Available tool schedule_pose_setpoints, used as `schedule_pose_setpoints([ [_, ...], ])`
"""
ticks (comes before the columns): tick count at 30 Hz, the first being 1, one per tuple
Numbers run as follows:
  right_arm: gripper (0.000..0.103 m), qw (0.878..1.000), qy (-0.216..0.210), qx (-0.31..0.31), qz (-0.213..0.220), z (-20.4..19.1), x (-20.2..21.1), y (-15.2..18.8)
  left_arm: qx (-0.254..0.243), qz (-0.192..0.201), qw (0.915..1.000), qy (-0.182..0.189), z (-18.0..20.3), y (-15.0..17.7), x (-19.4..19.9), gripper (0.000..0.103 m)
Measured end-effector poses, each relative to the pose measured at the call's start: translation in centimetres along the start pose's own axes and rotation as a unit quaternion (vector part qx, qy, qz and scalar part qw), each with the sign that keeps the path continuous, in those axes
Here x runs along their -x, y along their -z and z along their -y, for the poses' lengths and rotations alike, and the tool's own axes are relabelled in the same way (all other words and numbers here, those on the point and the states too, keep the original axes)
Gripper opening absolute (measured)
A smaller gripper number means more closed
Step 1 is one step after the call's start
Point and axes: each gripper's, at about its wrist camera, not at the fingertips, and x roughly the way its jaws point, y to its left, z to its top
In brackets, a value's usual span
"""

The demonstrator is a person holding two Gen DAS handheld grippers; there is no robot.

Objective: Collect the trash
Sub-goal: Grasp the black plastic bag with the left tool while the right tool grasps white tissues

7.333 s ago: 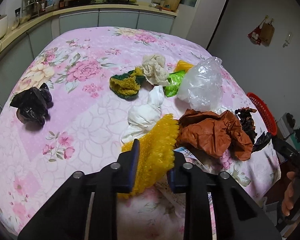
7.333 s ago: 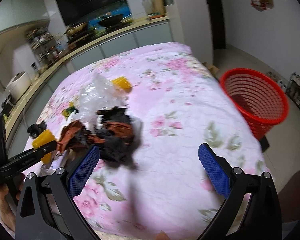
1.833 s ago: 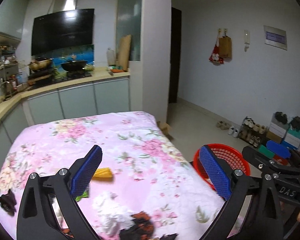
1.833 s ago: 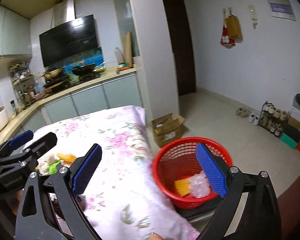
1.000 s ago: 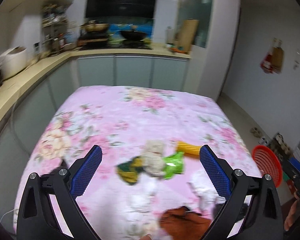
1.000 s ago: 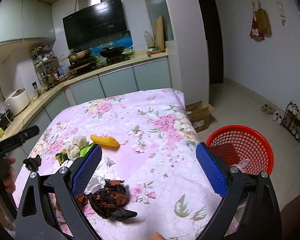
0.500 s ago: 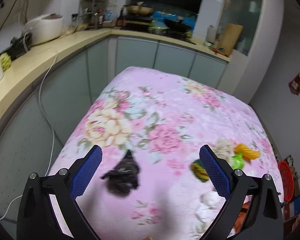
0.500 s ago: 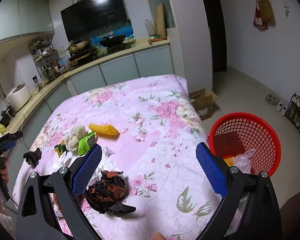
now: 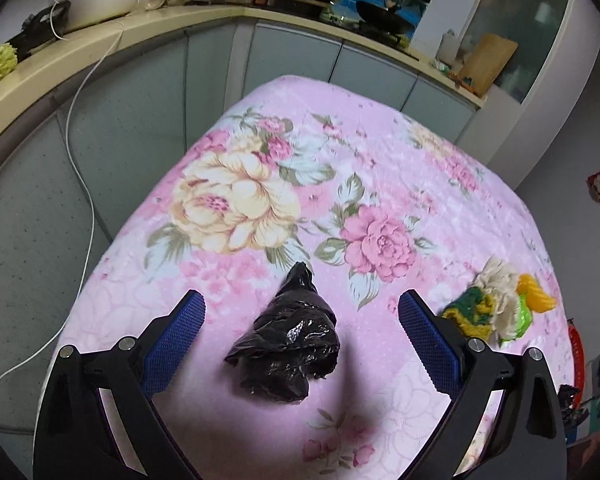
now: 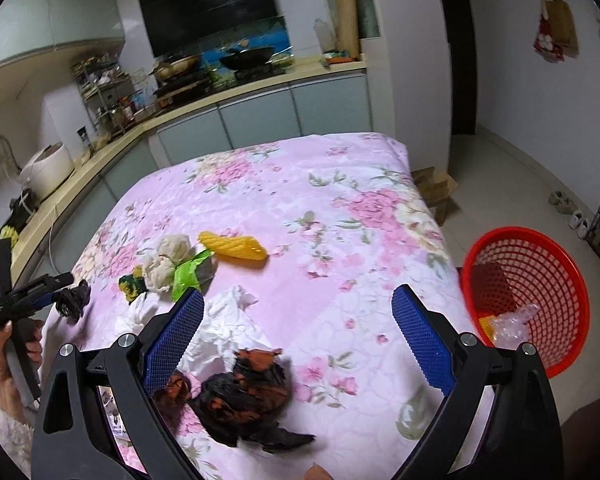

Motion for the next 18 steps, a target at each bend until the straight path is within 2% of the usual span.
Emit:
schedule_pose_setpoints([
  [6,0.092,0.999,-0.023,0.032,-0.038,-2.3,-2.4,-0.4,-0.017,-0.015,0.9997,-0.004,0.6,0.3,-1.5,0.068],
  [8,0.092,0.997,-0.033,0.042,-0.053,-3.0,-3.2,-0.4,-0.02,-0.02,0.9996,-0.004,0.6,0.5,-2.0,0.053],
  [10,0.092,0.995,-0.039,0.055,-0.071,-3.8,-4.3,-0.3,-0.02,-0.027,0.9994,-0.001,0.6,0.7,-2.5,0.042],
  [18,0.091,0.984,-0.044,0.093,-0.147,-6.0,-8.5,0.9,-0.038,-0.014,0.9992,0.004,1.7,1.0,-2.1,0.037],
])
